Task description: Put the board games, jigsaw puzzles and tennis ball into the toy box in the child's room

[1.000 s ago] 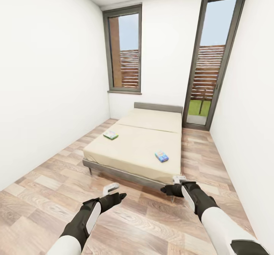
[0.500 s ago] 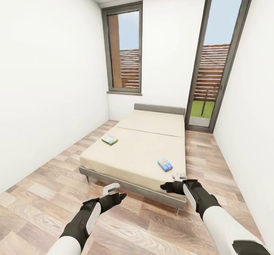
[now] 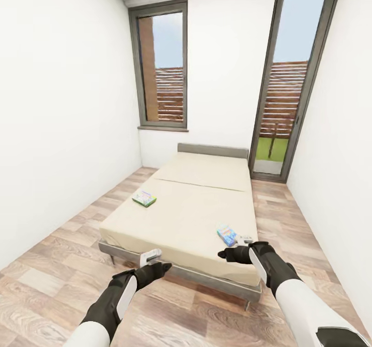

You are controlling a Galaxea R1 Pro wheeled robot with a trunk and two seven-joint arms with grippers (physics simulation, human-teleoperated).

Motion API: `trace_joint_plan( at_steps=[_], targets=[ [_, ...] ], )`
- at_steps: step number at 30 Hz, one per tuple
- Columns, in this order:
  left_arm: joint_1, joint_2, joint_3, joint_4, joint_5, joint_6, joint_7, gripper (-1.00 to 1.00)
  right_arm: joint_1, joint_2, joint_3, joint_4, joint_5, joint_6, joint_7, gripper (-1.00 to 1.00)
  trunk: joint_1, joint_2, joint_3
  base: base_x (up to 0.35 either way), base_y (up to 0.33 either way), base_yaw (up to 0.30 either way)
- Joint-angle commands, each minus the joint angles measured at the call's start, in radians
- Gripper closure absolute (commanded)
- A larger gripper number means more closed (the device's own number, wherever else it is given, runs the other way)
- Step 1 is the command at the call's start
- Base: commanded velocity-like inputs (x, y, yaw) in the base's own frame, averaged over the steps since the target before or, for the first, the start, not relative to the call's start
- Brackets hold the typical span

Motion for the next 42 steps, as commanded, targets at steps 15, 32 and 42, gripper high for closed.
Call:
trace_joint_plan(
  at_steps=[15, 32, 42],
  targets=[
    [0.0, 0.001, 0.006, -0.002, 0.006, 0.006, -0.009, -1.0, -0.002, 0.0, -0.002, -0.004, -0.001, 0.03, 0.001, -1.0, 0.001, -0.001, 0.008, 0.304, 0.205, -0.24],
    [0.0, -0.001, 0.005, -0.001, 0.009, 0.006, -0.003, -1.0, -0.003, -0.001, -0.002, -0.005, -0.001, 0.034, 0.0, -1.0, 0.001, -0.001, 0.016, 0.212, 0.136, -0.272],
    [0.0, -0.002, 0.005, 0.0, 0.015, 0.007, -0.002, -1.0, -0.003, -0.001, -0.002, -0.005, -0.002, 0.034, -0.011, -1.0, 0.001, -0.001, 0.02, 0.039, 0.023, -0.277]
  ],
)
